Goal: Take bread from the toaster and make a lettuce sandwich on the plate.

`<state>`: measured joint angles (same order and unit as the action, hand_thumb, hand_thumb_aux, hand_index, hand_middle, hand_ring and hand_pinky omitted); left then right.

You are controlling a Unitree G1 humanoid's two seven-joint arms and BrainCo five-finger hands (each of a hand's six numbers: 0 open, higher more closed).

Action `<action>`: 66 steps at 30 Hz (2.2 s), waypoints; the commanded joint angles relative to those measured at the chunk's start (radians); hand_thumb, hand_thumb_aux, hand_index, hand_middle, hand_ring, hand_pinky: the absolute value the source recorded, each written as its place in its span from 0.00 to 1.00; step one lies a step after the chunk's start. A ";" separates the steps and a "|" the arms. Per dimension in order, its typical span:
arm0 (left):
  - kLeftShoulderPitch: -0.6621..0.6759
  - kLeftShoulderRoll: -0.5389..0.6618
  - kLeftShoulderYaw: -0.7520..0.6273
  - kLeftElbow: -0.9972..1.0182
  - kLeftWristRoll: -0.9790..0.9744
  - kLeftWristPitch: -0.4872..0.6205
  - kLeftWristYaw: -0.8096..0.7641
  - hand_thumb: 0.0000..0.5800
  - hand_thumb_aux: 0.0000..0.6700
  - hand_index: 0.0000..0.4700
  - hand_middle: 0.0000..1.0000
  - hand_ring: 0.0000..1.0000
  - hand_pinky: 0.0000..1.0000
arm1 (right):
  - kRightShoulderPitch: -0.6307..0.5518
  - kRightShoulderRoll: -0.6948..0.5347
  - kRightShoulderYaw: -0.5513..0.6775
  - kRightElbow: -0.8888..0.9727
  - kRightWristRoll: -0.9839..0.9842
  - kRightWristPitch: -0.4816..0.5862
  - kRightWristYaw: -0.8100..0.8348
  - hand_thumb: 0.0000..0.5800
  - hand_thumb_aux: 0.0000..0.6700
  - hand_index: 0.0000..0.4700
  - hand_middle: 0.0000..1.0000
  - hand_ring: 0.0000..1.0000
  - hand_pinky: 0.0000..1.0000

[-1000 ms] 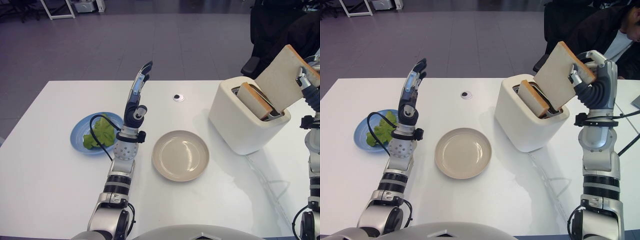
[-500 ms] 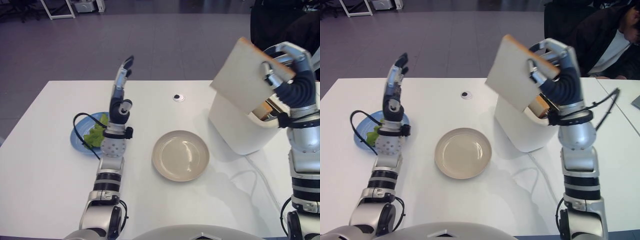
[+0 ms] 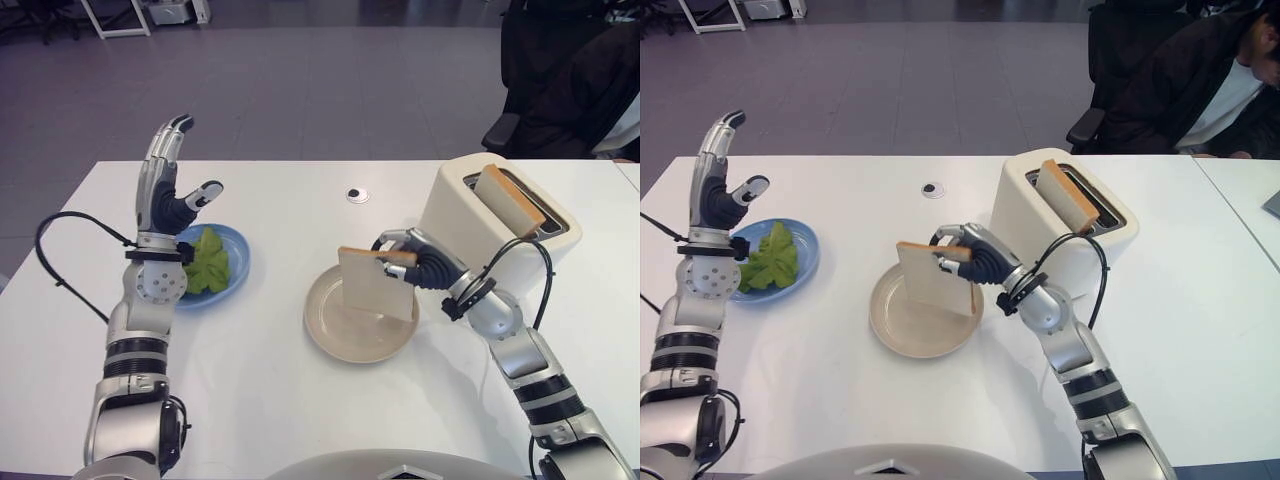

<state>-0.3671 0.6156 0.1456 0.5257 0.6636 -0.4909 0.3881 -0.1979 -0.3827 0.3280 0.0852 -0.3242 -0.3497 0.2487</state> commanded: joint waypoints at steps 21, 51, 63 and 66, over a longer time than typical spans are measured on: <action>0.024 0.143 -0.420 0.235 0.191 0.285 -0.235 0.00 0.00 0.00 0.00 0.00 0.00 | -0.049 0.024 0.043 0.139 -0.189 -0.069 -0.105 0.00 0.00 0.00 0.00 0.00 0.00; 0.008 0.219 -0.433 0.275 0.096 0.278 -0.180 0.00 0.00 0.00 0.00 0.00 0.00 | -0.022 0.016 0.048 0.113 -0.184 -0.083 -0.085 0.00 0.00 0.00 0.00 0.00 0.00; -0.025 0.182 -0.479 0.378 0.081 0.182 -0.176 0.89 0.66 0.66 0.00 0.00 0.00 | -0.017 0.016 0.044 0.111 -0.184 -0.084 -0.086 0.00 0.00 0.00 0.00 0.00 0.00; -0.030 0.189 -0.469 0.374 0.070 0.164 -0.152 0.95 0.77 0.77 0.00 0.00 0.00 | -0.018 0.017 0.044 0.112 -0.184 -0.084 -0.087 0.00 0.00 0.00 0.00 0.00 0.00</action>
<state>-0.4030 0.8026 -0.3153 0.8889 0.7348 -0.3158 0.2398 -0.2207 -0.3616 0.3796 0.1995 -0.5105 -0.4376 0.1566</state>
